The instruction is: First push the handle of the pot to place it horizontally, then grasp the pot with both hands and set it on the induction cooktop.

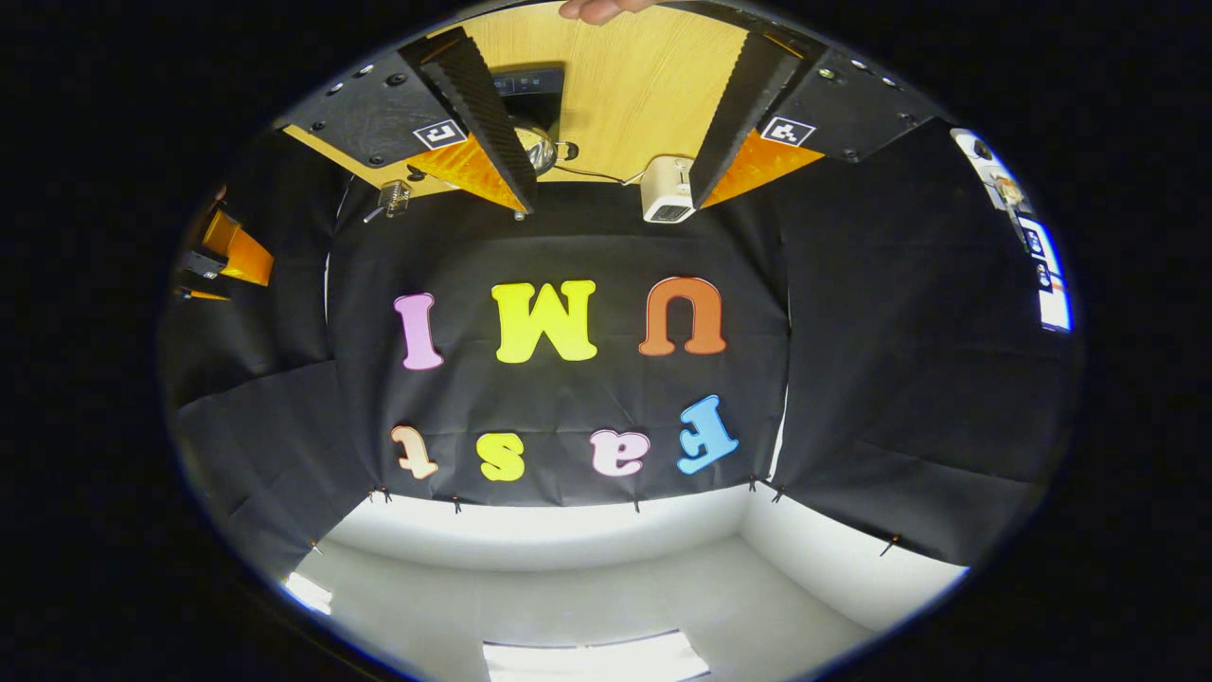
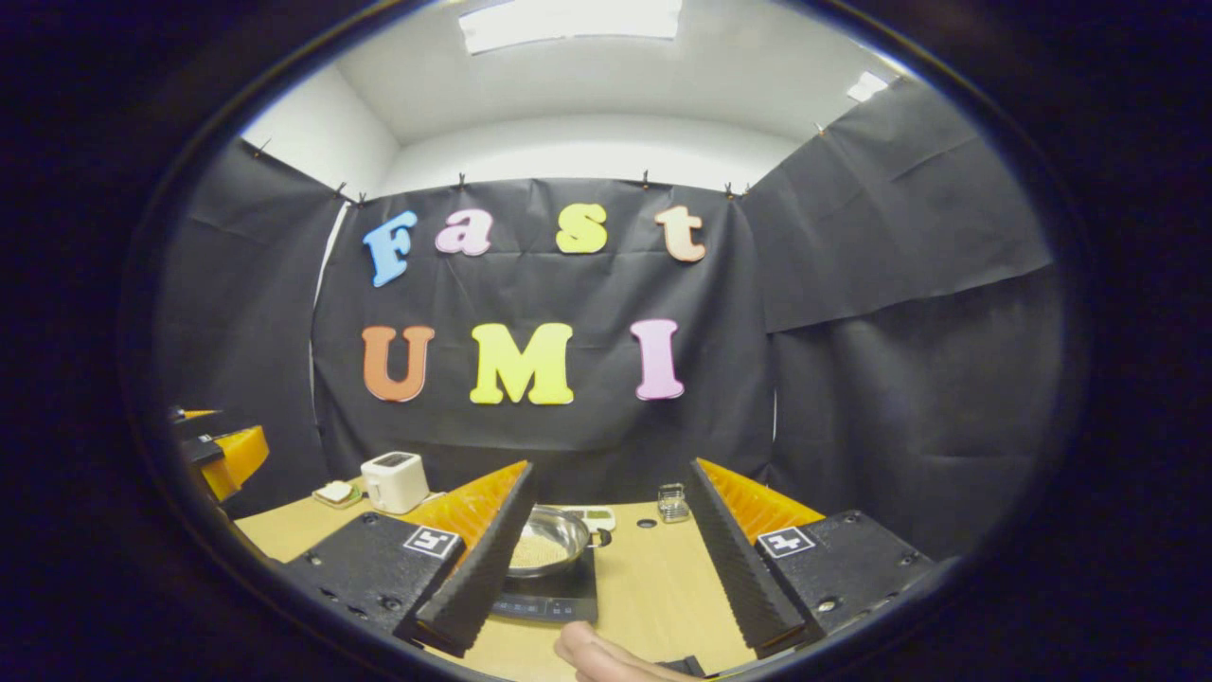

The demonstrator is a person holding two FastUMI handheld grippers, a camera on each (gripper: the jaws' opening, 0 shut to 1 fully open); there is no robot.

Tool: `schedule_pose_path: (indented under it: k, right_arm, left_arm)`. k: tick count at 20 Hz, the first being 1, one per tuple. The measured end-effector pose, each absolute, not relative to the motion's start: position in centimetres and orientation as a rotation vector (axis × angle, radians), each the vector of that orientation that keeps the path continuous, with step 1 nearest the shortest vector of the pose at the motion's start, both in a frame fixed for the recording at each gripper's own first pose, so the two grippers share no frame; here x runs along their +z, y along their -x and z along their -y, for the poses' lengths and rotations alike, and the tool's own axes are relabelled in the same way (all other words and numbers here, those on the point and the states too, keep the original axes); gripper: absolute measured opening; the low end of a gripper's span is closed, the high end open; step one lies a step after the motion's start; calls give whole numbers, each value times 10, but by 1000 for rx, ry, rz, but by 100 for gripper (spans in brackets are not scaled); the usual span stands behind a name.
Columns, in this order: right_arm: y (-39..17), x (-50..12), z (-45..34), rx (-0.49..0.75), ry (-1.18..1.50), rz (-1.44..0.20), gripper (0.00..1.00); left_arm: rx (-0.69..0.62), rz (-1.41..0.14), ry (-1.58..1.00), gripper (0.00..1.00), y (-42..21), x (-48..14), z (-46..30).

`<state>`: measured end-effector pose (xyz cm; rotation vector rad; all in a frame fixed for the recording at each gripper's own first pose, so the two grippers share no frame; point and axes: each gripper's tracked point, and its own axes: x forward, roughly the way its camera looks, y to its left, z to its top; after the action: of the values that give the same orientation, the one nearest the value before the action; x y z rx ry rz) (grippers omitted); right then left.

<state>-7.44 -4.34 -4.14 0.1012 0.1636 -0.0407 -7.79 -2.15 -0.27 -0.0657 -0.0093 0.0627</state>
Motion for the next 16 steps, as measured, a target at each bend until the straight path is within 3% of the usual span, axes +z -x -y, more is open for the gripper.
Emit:
schedule_pose_path:
  k: [9,10,11,12,13,14,15,16]
  right_arm:
    - [87,-51,56,-50,-119,-178,98]
    - [89,-51,58,-50,-120,-171,99]
    - [92,-50,59,-47,-121,-163,99]
    - [94,-49,59,-41,-125,-156,98]
    - [94,-51,59,-39,-127,-155,98]
    - [94,-53,60,-41,-129,-157,98]
    - [93,-52,62,-42,-134,-153,98]
    - [90,-48,63,-34,-134,-126,98]
  left_arm:
    - [59,46,144,94,86,-7,13]
    - [59,45,139,84,86,-10,12]
    - [60,47,130,94,87,-9,12]
    - [62,50,119,84,87,-9,13]
    - [63,51,110,94,87,-10,14]
    - [63,53,103,84,85,-12,15]
    - [62,51,99,94,84,-14,17]
    - [67,52,94,94,83,-15,17]
